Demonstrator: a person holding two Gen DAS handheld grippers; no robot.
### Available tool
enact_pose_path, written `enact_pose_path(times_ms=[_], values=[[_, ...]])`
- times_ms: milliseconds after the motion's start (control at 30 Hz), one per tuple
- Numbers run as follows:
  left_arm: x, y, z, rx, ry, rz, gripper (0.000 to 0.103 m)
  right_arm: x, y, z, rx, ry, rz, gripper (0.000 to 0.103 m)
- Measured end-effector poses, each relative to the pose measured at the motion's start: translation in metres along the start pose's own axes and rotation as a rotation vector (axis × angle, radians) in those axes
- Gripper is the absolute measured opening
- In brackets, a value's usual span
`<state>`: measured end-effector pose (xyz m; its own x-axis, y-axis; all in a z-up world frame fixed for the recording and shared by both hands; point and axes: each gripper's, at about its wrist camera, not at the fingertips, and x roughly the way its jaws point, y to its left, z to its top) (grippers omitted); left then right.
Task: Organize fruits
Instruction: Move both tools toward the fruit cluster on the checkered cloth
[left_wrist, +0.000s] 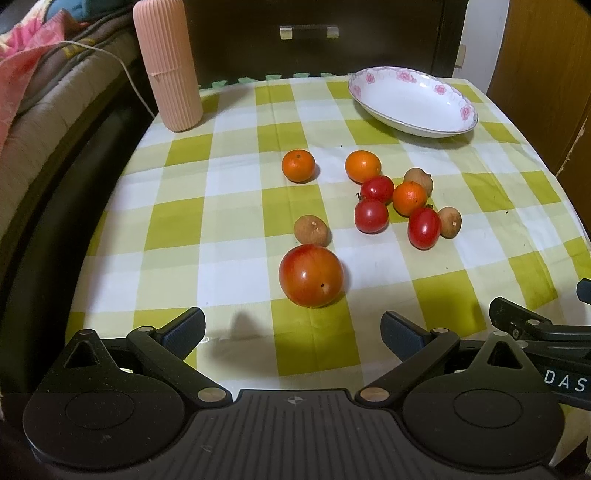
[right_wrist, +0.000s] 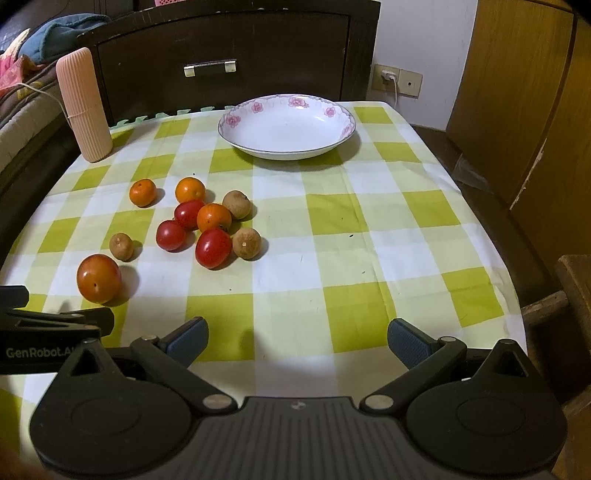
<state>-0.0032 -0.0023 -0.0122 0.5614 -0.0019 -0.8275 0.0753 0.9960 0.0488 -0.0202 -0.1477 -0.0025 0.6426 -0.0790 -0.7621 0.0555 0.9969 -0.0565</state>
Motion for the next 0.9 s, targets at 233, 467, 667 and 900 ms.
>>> enact_pose_path(times_ms=[233, 467, 667, 900], values=[[-0.0001, 0.0004, 0.0003, 0.000, 0.003, -0.001, 0.102, 0.0010, 0.0006, 0.0005, -0.001, 0.002, -0.001, 0.102], [0.0003, 0.0007, 0.0003, 0.002, 0.007, 0.000, 0.102, 0.0008, 0.0009, -0.0009, -0.001, 0.004, -0.001, 0.102], [0.0014, 0.0009, 0.0016, 0.003, 0.013, 0.000, 0.102, 0.0028, 0.0014, -0.0017, -0.001, 0.007, -0.001, 0.102], [0.0014, 0.0012, 0.0018, 0.004, 0.015, 0.001, 0.101, 0.0031, 0.0015, -0.0010, -0.001, 0.009, -0.001, 0.102]])
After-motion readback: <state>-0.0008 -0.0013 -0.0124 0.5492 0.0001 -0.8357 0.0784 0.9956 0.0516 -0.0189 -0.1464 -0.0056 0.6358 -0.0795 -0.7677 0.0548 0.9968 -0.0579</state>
